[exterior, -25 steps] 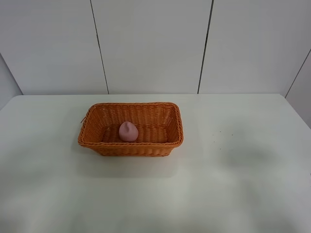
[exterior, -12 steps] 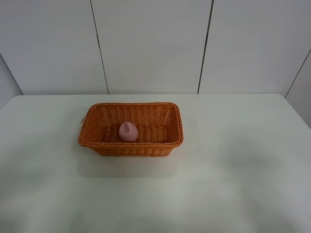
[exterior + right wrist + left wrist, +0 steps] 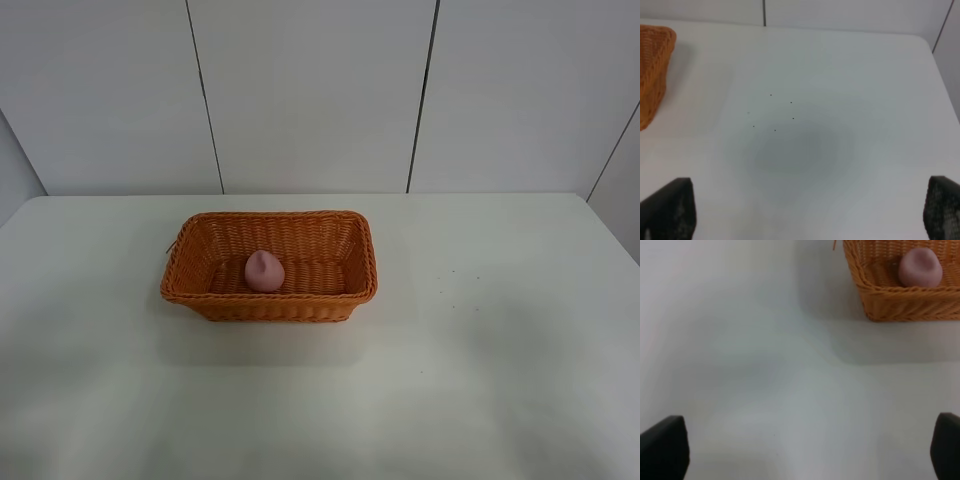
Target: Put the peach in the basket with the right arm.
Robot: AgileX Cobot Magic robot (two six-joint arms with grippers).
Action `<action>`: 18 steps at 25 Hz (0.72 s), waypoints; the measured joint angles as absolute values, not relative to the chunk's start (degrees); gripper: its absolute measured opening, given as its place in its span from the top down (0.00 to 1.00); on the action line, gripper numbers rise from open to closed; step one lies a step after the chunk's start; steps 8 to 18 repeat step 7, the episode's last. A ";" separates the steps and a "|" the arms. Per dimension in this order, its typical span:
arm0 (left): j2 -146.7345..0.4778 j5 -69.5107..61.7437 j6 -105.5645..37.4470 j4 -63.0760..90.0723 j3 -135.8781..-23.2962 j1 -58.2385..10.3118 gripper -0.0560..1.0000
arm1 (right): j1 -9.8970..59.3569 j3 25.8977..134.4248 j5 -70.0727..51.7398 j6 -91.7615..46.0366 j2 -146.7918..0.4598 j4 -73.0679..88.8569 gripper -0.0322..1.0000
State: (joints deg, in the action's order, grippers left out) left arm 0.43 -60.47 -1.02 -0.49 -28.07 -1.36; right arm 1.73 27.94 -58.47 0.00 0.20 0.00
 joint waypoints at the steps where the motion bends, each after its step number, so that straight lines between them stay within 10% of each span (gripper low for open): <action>1: 0.43 -60.47 -1.02 -0.49 -28.07 -1.36 0.01 | 1.73 27.95 -58.47 0.00 0.20 0.00 0.29; 18: 0.43 -60.47 -1.02 -0.49 -28.07 -1.36 0.01 | 1.73 27.95 -58.47 0.00 0.20 0.00 0.29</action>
